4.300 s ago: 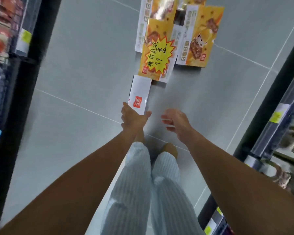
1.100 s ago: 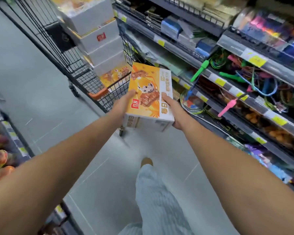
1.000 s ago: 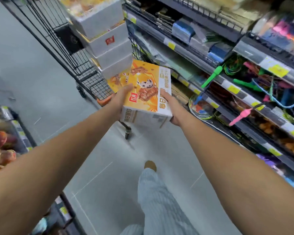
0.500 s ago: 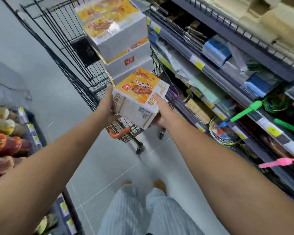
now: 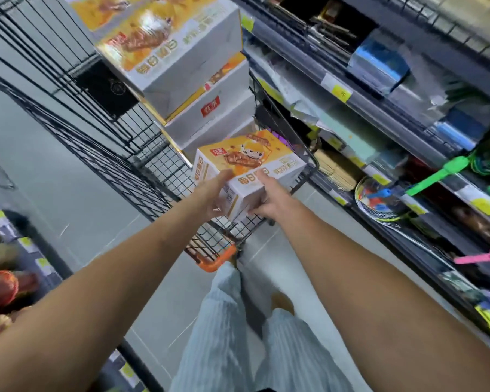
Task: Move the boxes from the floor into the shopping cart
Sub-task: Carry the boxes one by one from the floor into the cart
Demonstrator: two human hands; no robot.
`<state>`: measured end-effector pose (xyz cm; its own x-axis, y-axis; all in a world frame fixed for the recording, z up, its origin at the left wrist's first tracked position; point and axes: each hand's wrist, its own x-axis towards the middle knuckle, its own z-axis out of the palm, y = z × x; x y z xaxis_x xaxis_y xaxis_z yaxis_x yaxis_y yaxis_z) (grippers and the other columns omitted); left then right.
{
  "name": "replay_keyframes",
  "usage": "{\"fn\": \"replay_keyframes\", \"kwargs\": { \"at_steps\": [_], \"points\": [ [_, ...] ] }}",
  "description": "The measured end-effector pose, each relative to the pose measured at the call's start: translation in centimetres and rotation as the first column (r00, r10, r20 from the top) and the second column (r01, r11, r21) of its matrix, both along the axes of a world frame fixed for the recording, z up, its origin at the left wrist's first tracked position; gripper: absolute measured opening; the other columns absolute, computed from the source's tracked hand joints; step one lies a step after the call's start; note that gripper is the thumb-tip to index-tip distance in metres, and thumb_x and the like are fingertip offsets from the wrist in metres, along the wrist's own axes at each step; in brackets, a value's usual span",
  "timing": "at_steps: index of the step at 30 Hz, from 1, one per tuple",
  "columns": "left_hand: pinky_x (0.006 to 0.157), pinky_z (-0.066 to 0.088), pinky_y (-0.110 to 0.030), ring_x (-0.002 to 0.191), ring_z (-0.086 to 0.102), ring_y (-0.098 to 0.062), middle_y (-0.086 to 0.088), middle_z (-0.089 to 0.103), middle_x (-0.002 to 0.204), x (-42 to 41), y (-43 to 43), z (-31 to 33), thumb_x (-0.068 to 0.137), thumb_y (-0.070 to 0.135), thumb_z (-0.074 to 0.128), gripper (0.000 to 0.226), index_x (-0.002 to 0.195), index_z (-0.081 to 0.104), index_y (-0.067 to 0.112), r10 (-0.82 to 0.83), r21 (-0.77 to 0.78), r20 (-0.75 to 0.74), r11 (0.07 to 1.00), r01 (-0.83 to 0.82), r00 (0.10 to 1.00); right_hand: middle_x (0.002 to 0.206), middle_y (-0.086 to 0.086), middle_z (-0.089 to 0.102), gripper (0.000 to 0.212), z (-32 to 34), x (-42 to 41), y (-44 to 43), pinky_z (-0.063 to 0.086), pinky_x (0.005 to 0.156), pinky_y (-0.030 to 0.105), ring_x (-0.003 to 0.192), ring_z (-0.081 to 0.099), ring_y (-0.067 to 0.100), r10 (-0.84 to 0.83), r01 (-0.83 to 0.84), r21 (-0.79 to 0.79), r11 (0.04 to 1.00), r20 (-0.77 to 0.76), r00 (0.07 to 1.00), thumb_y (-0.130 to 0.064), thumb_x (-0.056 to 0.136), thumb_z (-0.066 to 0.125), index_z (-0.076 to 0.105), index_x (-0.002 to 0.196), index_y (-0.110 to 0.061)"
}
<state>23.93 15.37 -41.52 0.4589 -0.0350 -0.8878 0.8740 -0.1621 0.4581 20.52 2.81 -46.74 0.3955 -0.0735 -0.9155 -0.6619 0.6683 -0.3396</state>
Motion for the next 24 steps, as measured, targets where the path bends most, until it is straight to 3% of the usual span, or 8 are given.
{"fn": "replay_keyframes", "kwargs": {
  "at_steps": [3, 6, 8, 11, 13, 18, 22, 24],
  "points": [
    [0.086, 0.047, -0.041, 0.098, 0.057, -0.025, -0.005, 0.061, 0.095, 1.8, 0.8, -1.5, 0.088, 0.03, 0.063, 0.049, 0.128, 0.042, 0.012, -0.071, -0.042, -0.049, 0.997, 0.069, 0.996, 0.118, 0.015, 0.065, 0.032, -1.5, 0.7, 0.7, 0.049, 0.09, 0.05, 0.101, 0.061, 0.029, -0.096, 0.097, 0.04, 0.994, -0.034, 0.995, -0.038, 0.096, 0.056, 0.057, 0.11, -0.009],
    [0.091, 0.05, -0.042, 0.098, 0.061, -0.025, -0.009, 0.064, 0.1, 3.4, 1.5, -2.9, 0.088, 0.023, 0.059, 0.046, 0.129, 0.043, 0.007, -0.188, -0.06, -0.117, 0.982, 0.182, 0.975, 0.12, 0.018, 0.064, 0.025, -3.5, 0.9, 1.2, 0.035, 0.113, 0.05, 0.112, 0.06, 0.031, -0.151, 0.153, 0.074, 0.985, -0.039, 0.988, -0.03, 0.099, 0.052, 0.057, 0.092, -0.006],
    [0.086, 0.053, -0.038, 0.099, 0.06, -0.025, -0.012, 0.063, 0.103, 4.2, 2.0, -3.5, 0.09, 0.014, 0.056, 0.032, 0.119, 0.046, 0.005, -0.217, -0.054, -0.191, 0.976, 0.21, 0.957, 0.104, 0.016, 0.064, 0.02, -4.5, 1.0, 1.8, 0.031, 0.114, 0.049, 0.093, 0.06, 0.028, -0.146, 0.148, 0.053, 0.988, -0.047, 0.988, -0.022, 0.099, 0.051, 0.059, 0.097, -0.004],
    [0.087, 0.054, -0.035, 0.113, 0.057, -0.03, -0.019, 0.056, 0.128, 5.1, 2.1, -4.9, 0.09, 0.001, 0.055, 0.036, 0.124, 0.048, -0.004, -0.303, -0.035, -0.231, 0.952, 0.304, 0.925, 0.118, 0.023, 0.059, 0.027, -5.6, 1.7, 1.6, 0.052, 0.09, 0.048, 0.103, 0.059, 0.034, -0.18, 0.177, -0.038, 0.984, -0.1, 0.979, -0.011, 0.097, 0.051, 0.055, 0.12, 0.003],
    [0.097, 0.05, -0.038, 0.124, 0.05, -0.034, -0.016, 0.049, 0.134, 5.2, 1.6, -5.3, 0.091, 0.003, 0.055, 0.043, 0.132, 0.045, -0.003, -0.37, -0.038, -0.236, 0.928, 0.372, 0.899, 0.109, 0.022, 0.058, 0.025, -5.8, 2.3, 0.9, 0.053, 0.078, 0.042, 0.103, 0.059, 0.035, -0.198, 0.19, -0.073, 0.979, -0.119, 0.973, -0.012, 0.096, 0.052, 0.054, 0.118, 0.001],
    [0.1, 0.046, -0.041, 0.121, 0.049, -0.032, -0.01, 0.043, 0.14, 4.7, -0.3, -4.7, 0.094, 0.03, 0.054, 0.049, 0.138, 0.042, 0.01, -0.436, -0.031, -0.247, 0.896, 0.442, 0.865, 0.102, 0.016, 0.055, 0.021, -4.9, 2.3, 0.0, 0.05, 0.09, 0.041, 0.1, 0.056, 0.032, -0.166, 0.16, -0.07, 0.985, -0.091, 0.982, -0.018, 0.096, 0.052, 0.051, 0.115, -0.009],
    [0.07, 0.042, -0.03, 0.083, 0.052, -0.024, -0.006, 0.048, 0.106, 4.3, -1.9, -3.7, 0.093, 0.029, 0.053, 0.038, 0.126, 0.048, 0.012, -0.313, 0.168, -0.073, 0.932, 0.321, 0.947, 0.104, 0.012, 0.05, 0.014, -2.5, 1.1, -0.6, 0.048, 0.082, 0.037, 0.107, 0.052, 0.031, -0.167, 0.166, -0.038, 0.985, -0.023, 0.986, -0.027, 0.099, 0.048, 0.05, 0.106, -0.015],
    [0.075, 0.041, -0.03, 0.087, 0.052, -0.023, -0.009, 0.05, 0.103, 3.8, -3.2, -3.1, 0.092, 0.024, 0.052, 0.032, 0.121, 0.052, 0.01, -0.3, 0.194, 0.074, 0.94, 0.281, 0.951, 0.105, 0.011, 0.055, 0.014, -1.0, 0.0, -1.2, 0.048, 0.073, 0.034, 0.096, 0.056, 0.027, -0.165, 0.166, -0.026, 0.986, 0.04, 0.985, -0.03, 0.1, 0.046, 0.05, 0.096, -0.017]
  ]
}}
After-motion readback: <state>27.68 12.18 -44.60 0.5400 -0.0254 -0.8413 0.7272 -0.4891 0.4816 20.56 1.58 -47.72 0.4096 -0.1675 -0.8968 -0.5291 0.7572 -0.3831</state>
